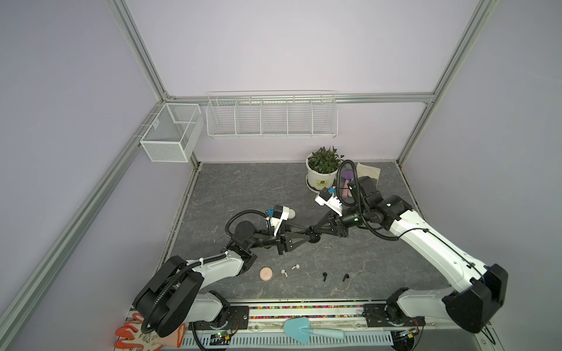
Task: Insert wireless bluetooth earbuds into charging case
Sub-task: Open the charging case.
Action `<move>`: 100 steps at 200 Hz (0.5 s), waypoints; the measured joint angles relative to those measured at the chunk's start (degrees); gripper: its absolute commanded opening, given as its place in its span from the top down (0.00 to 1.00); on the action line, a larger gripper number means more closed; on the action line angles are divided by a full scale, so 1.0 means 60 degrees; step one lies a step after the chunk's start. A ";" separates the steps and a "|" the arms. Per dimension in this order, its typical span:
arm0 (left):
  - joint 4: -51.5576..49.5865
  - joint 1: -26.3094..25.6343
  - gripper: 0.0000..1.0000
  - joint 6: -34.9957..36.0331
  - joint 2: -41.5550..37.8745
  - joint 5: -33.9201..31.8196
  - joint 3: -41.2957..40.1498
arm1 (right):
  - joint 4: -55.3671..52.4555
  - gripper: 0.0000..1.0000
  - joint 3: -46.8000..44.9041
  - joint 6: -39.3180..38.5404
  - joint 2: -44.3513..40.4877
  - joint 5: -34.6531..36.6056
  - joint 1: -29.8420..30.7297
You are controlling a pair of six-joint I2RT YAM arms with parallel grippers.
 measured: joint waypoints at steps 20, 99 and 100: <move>0.0171 0.0000 0.63 -0.0124 0.0084 0.0051 0.0004 | -0.0004 0.90 0.0000 0.0000 0.0000 0.0004 0.0000; 0.1501 -0.0004 0.57 -0.1100 0.0984 0.0171 0.0004 | -0.0007 0.92 0.0000 0.0000 0.0000 0.0066 0.0007; 0.1512 -0.0004 0.57 -0.1118 0.0998 0.0171 0.0004 | -0.0007 0.92 0.0000 0.0000 0.0000 0.0066 0.0007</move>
